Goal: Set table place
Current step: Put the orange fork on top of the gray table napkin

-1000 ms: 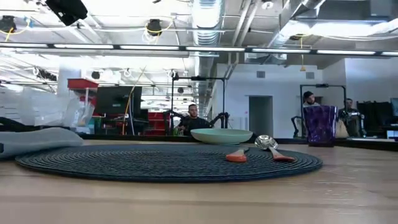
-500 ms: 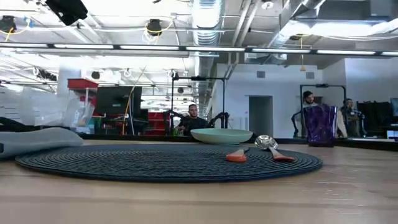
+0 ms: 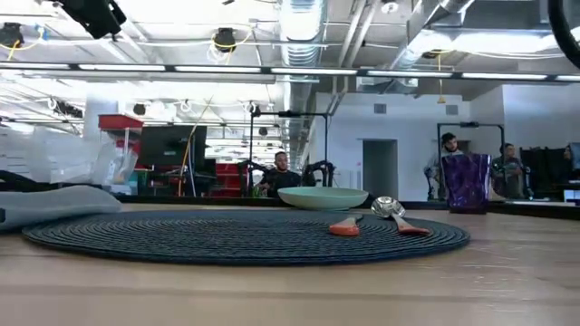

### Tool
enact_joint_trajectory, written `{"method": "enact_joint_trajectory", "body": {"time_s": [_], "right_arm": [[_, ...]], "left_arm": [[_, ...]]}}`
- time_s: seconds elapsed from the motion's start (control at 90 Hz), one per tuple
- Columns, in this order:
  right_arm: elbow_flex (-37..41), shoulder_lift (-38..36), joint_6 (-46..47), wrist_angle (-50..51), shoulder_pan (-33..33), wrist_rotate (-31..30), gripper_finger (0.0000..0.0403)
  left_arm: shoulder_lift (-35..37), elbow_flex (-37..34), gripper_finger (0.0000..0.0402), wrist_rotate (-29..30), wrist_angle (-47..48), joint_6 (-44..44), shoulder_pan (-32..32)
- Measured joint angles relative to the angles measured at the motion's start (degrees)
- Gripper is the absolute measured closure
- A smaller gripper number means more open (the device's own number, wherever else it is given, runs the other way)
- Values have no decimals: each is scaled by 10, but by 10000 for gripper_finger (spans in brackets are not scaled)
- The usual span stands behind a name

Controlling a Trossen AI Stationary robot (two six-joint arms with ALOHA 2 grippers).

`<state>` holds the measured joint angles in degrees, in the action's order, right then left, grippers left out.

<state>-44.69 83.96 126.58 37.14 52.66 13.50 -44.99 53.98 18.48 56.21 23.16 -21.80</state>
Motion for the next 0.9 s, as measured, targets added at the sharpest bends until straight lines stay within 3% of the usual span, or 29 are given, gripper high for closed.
{"method": "enact_joint_trajectory", "body": {"time_s": [0.456,0.7,0.811,0.9], "right_arm": [[0,52,-7,0,0,-1,268],[-2,101,-5,-62,-6,22,271],[-3,110,-9,-72,-20,48,297],[-2,103,-21,-69,-28,49,345]], "left_arm": [[0,0,401,-5,1,0,0],[0,0,401,-5,1,0,0],[0,0,401,-5,1,8,0],[0,0,402,-5,1,9,0]]}}
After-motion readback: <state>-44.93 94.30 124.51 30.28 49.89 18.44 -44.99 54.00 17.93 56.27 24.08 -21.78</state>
